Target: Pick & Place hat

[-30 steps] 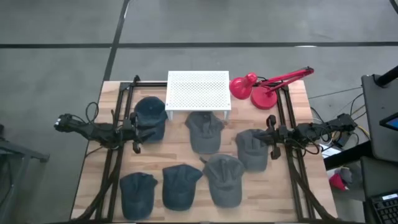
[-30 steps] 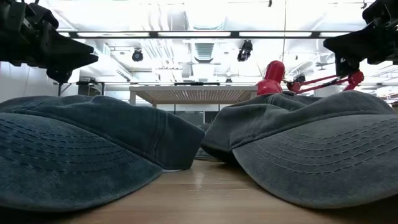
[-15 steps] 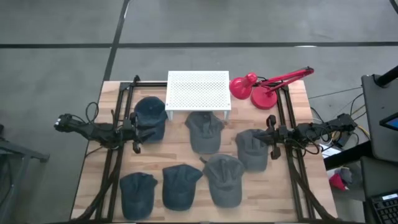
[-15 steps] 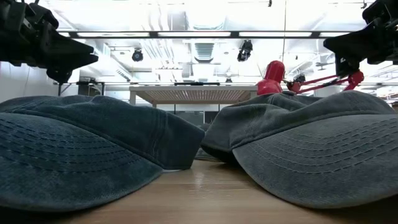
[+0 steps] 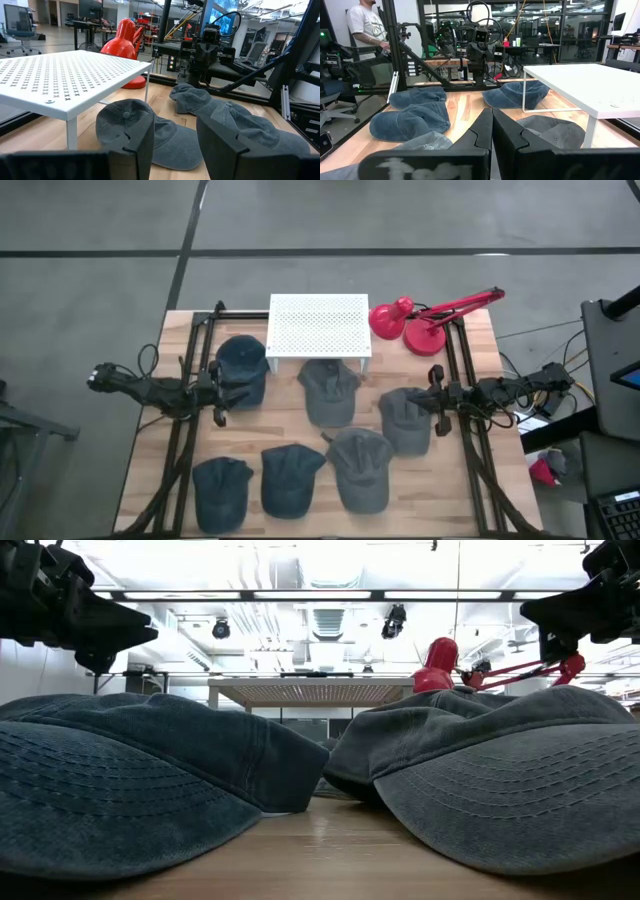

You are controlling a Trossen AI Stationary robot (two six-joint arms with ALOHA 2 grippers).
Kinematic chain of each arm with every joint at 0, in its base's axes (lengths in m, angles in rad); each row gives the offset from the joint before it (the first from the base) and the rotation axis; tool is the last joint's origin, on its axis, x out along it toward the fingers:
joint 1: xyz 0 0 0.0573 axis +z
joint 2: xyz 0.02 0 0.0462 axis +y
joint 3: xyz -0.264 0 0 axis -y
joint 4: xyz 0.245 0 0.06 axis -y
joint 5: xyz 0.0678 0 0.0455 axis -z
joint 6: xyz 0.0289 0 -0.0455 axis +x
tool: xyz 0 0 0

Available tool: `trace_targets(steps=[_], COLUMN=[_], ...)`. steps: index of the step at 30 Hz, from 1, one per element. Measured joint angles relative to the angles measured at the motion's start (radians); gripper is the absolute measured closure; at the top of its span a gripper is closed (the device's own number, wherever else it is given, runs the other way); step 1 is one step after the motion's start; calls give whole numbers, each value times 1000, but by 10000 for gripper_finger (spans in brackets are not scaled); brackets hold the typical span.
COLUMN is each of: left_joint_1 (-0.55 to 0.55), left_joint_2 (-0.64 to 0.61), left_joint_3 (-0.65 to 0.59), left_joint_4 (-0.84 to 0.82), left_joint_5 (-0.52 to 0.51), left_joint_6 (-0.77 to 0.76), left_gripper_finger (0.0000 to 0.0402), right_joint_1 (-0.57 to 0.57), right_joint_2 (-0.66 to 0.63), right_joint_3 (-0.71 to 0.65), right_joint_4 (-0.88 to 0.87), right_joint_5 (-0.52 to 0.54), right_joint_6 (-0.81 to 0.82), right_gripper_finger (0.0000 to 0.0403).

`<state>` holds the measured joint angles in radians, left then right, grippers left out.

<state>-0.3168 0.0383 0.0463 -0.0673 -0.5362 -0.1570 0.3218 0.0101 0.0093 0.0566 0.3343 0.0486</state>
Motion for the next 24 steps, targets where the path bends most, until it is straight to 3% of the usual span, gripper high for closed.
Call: trace_targets(steps=[20,24], left_joint_1=[0,0], left_joint_2=[0,0], left_joint_3=[0,0], left_joint_4=[0,0], left_joint_5=[0,0], left_joint_6=[0,0], left_gripper_finger=[252,252], right_joint_1=[1,1], right_joint_2=[-1,-1], right_joint_3=[0,0], right_joint_4=[19,79], right_joint_5=[5,1], right_joint_6=[4,117], right_gripper_finger=[394,394])
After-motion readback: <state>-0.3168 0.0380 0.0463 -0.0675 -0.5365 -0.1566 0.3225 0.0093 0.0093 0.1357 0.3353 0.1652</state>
